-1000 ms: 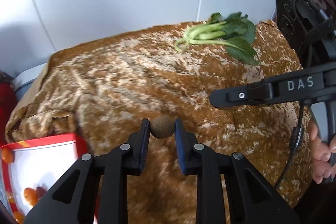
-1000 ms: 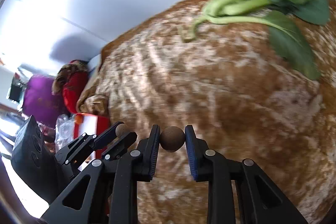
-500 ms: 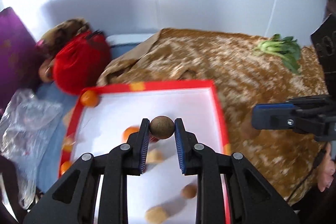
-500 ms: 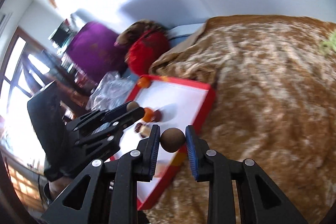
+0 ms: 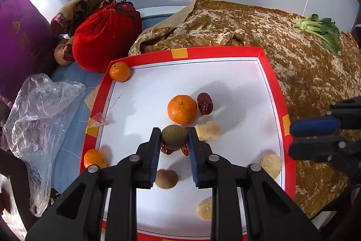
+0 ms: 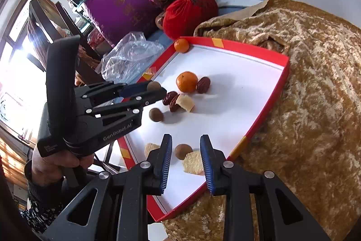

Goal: Organize fruits

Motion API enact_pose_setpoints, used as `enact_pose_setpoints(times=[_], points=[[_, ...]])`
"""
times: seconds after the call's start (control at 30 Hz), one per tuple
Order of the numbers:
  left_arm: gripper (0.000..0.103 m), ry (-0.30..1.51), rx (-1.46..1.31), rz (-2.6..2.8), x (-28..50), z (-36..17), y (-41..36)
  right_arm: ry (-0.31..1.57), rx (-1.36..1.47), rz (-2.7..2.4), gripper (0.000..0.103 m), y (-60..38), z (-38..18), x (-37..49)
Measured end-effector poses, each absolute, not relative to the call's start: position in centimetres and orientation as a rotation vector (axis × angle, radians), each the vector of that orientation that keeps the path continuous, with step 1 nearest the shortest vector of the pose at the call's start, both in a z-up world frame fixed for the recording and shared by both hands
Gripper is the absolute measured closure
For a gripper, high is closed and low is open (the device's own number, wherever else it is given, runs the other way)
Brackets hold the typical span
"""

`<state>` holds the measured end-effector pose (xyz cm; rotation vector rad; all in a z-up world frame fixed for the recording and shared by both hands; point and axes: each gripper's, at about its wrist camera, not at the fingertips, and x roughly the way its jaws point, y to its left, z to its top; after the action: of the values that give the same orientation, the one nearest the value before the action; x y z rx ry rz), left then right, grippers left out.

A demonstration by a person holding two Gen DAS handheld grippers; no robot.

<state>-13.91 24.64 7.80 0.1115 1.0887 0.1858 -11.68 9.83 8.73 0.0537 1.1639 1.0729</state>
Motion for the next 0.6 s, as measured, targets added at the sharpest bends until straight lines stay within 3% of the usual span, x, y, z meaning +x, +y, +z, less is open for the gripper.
enact_pose_setpoints(times=[0.4, 0.47, 0.6], points=[[0.046, 0.903, 0.122, 0.117, -12.0, 11.1, 19.4, 1.039, 0.213, 0.821, 0.074, -0.9, 12.8, -6.6], [0.036, 0.877, 0.088, 0.095, -11.6, 11.6, 18.1, 1.007, 0.199, 0.747, 0.073, -3.2, 13.4, -6.4], [0.024, 0.814, 0.073, 0.112, -11.1, 12.8, 14.5, 0.943, 0.163, 0.627, 0.061, -7.7, 14.7, -6.8]])
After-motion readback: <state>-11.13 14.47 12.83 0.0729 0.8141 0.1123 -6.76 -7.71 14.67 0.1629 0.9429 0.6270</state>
